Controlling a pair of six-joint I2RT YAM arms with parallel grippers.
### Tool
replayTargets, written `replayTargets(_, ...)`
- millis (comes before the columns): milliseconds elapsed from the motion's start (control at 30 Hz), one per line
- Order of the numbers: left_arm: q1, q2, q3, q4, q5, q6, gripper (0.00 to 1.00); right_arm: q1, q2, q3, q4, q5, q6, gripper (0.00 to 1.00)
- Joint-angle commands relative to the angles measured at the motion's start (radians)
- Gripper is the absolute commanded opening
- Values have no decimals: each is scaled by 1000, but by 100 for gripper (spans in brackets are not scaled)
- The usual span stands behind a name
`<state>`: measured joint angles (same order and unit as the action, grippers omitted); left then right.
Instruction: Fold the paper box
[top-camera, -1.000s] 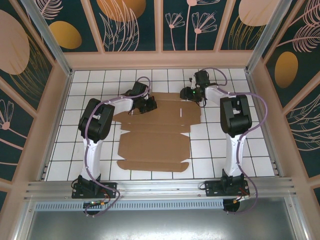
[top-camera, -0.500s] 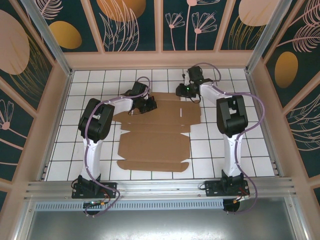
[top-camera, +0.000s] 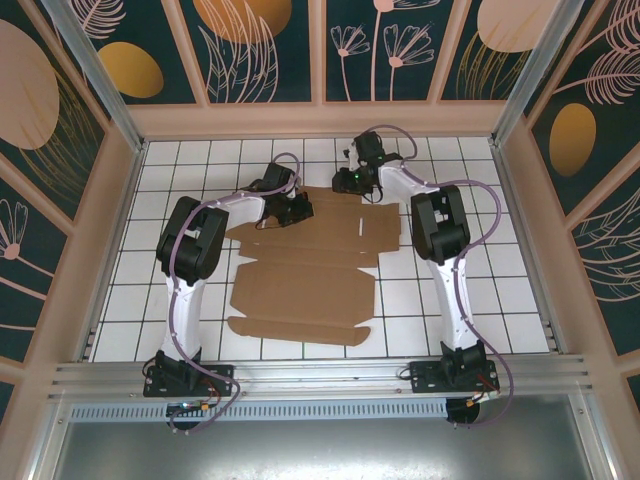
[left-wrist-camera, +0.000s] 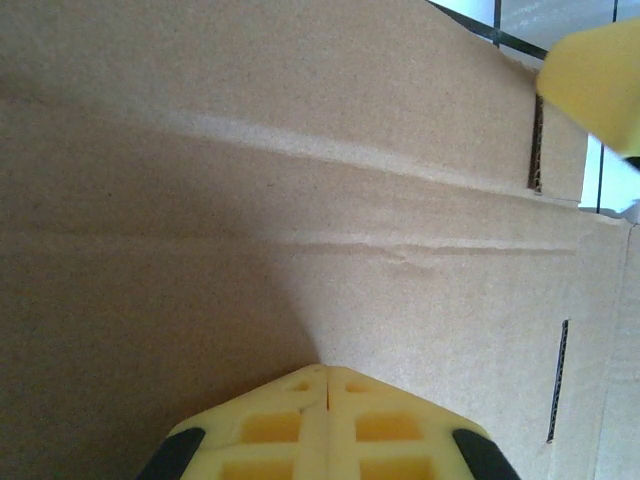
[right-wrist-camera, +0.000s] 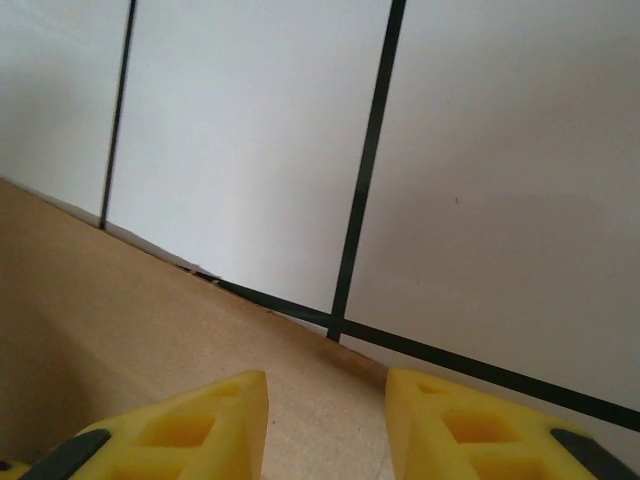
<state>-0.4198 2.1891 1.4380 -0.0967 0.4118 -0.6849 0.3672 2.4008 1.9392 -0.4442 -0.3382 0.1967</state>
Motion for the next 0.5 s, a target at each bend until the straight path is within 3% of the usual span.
replayTargets(0,16,17,-4,-22,8,5,0,-9,-23,29,-56,18,-10,37)
replayTargets(267,17,-185,-64,45,36,-42,0,-11,-266,-120,4,63,-24,47)
replayTargets(467,23,-362,-325,204,20,-136,1,-14,-464,-401,157,110,33,63)
